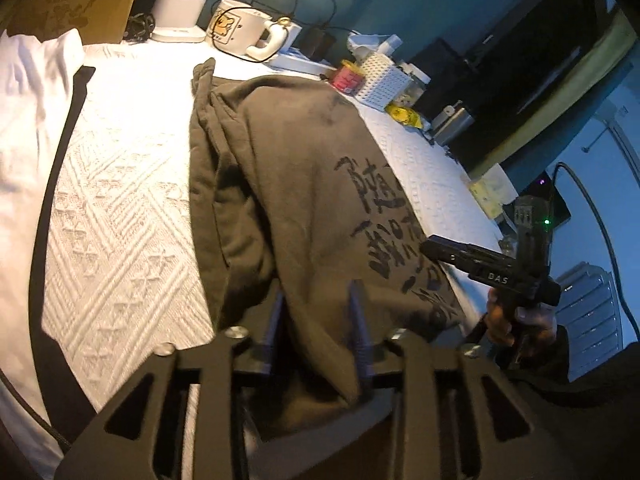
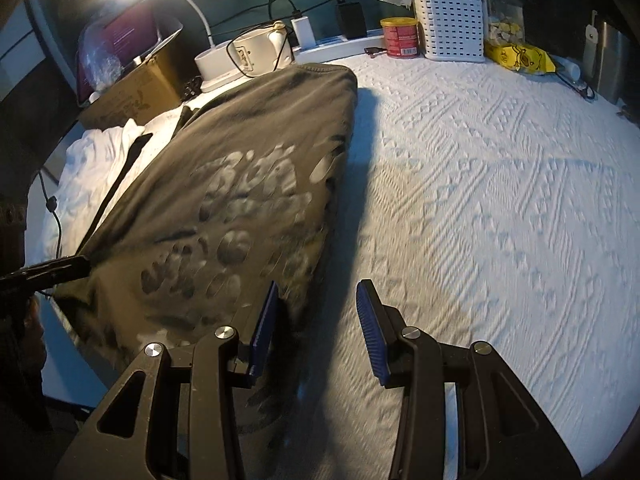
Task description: Fold small clothes
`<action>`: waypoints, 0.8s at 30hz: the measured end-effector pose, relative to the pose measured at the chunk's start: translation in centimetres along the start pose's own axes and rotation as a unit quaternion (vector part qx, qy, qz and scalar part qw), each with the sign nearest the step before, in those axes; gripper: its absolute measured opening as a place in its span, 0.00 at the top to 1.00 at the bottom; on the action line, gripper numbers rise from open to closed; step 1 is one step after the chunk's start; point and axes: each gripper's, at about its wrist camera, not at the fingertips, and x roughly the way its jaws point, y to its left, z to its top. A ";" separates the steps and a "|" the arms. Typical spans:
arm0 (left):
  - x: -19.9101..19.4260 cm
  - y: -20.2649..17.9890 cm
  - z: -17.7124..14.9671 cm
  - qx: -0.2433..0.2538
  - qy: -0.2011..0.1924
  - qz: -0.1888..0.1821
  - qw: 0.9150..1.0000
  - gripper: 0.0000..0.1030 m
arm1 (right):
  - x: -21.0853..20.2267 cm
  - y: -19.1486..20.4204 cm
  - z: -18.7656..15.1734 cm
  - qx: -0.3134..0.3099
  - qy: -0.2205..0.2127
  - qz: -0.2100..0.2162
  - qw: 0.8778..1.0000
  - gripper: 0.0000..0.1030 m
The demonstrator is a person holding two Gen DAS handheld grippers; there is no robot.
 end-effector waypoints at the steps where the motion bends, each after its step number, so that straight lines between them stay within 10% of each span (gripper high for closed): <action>1: -0.1 -0.2 -0.2 0.003 0.002 0.002 1.000 0.63 | -0.1 0.1 -0.2 -0.001 0.000 0.001 1.000 0.58; 12: 1.1 -1.3 -2.8 0.038 0.023 0.035 0.998 0.65 | -0.7 0.5 -2.3 0.002 -0.004 0.024 1.000 0.58; 18: 0.5 -1.6 -3.4 0.031 0.009 0.035 0.999 0.89 | -1.3 1.4 -4.0 0.002 -0.020 0.049 0.999 0.59; 24: -0.8 -1.5 -3.0 -0.006 -0.010 0.004 1.000 0.93 | -1.8 2.0 -4.2 -0.025 -0.020 0.022 0.999 0.91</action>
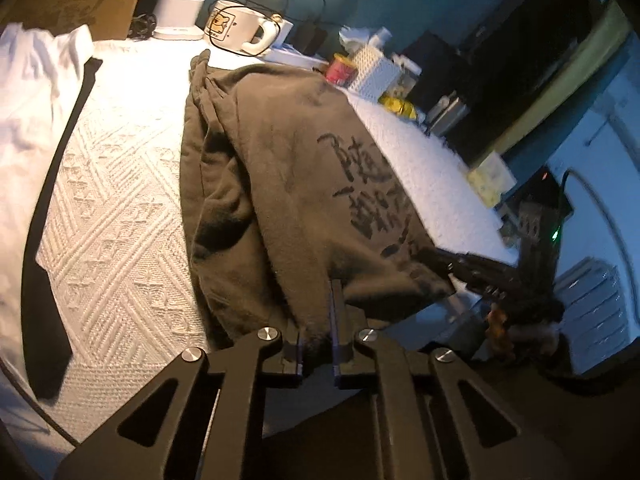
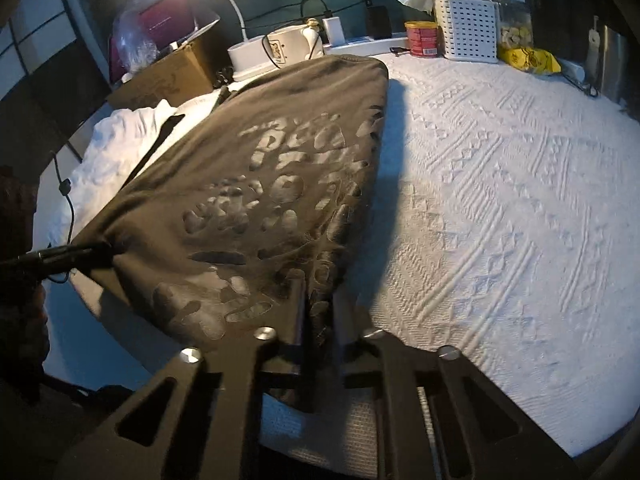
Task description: Fold small clothes
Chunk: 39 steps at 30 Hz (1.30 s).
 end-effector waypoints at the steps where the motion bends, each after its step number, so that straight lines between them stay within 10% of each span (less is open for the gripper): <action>1: -0.1 -0.1 0.1 -0.002 0.001 -0.005 1.000 0.93 | -0.3 -0.1 0.1 -0.002 -0.001 0.000 1.000 0.92; 30: 1.5 -2.9 -1.3 0.126 0.079 0.097 0.984 0.87 | -2.6 1.2 -3.7 -0.035 0.032 -0.013 0.999 0.85; 36: -0.3 -3.3 0.1 0.135 0.044 0.107 0.984 0.51 | -3.4 1.3 -2.8 -0.048 0.037 -0.027 0.998 0.78; 39: -0.6 -2.9 1.3 0.120 0.021 0.108 0.987 0.41 | -3.8 0.8 -2.4 -0.039 0.031 -0.029 0.998 0.59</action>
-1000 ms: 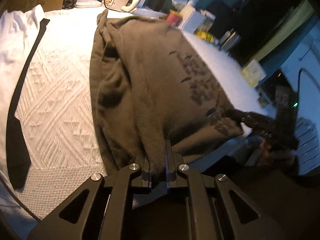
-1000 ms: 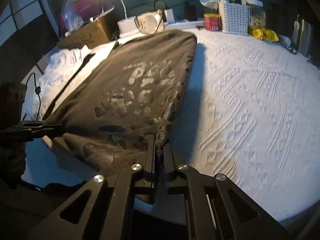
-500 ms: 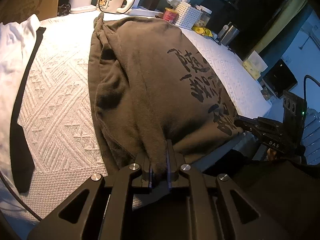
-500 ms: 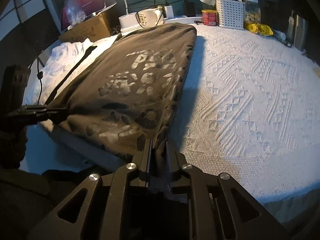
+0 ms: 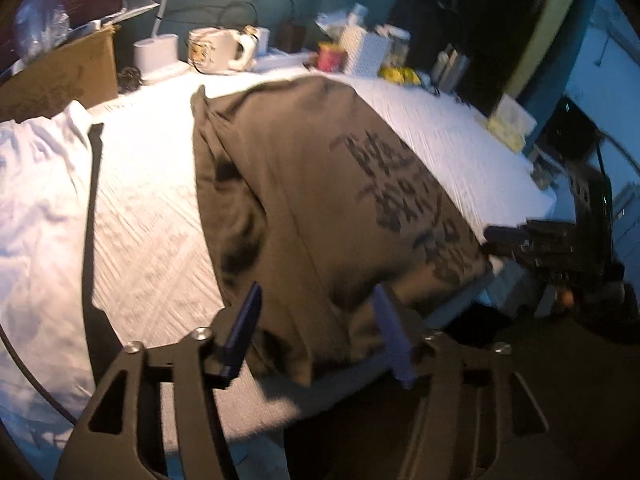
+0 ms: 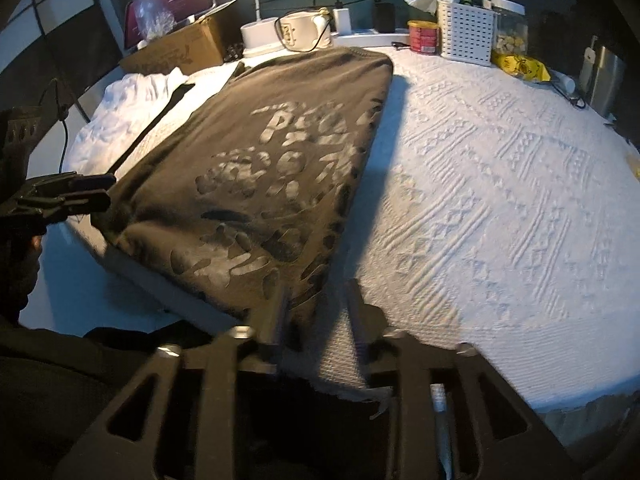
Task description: Fold small clothes
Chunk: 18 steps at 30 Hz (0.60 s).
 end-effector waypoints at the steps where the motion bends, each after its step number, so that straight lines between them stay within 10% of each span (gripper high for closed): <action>1: 0.2 0.3 0.3 -0.004 -0.002 0.003 1.000 0.40 | -0.1 -0.1 0.1 0.002 -0.003 -0.001 1.000 0.58; 18: 4.4 1.8 4.9 -0.035 0.007 0.021 0.999 0.40 | 1.6 -2.5 5.3 0.014 -0.025 -0.007 1.000 0.57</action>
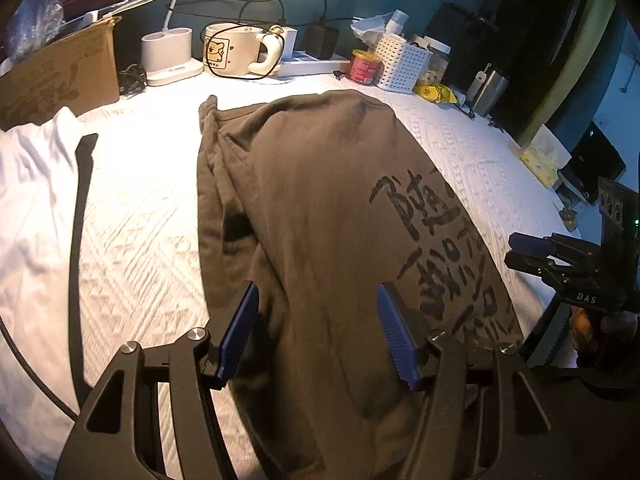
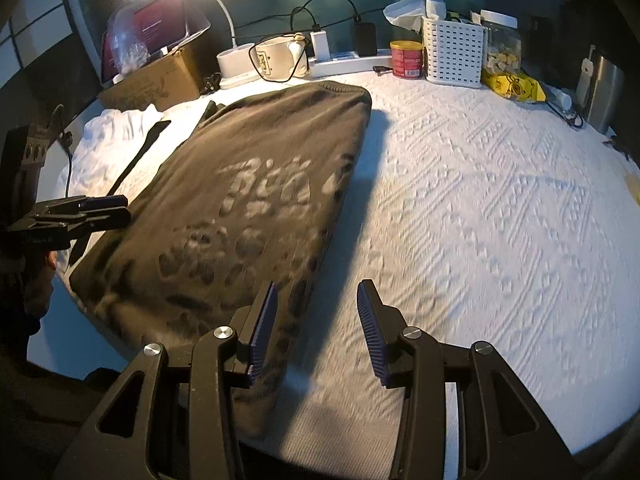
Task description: Fold small clothes
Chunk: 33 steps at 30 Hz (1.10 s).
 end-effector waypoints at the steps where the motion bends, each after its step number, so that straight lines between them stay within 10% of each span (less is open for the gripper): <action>1: 0.1 0.0 0.2 -0.001 0.000 0.000 1.000 0.40 | 0.1 -0.1 0.3 0.000 0.000 0.001 1.000 0.57; 33: 7.0 8.5 10.2 -0.078 -0.032 0.017 0.996 0.28 | 6.5 -5.0 10.7 0.024 -0.001 0.005 1.000 0.41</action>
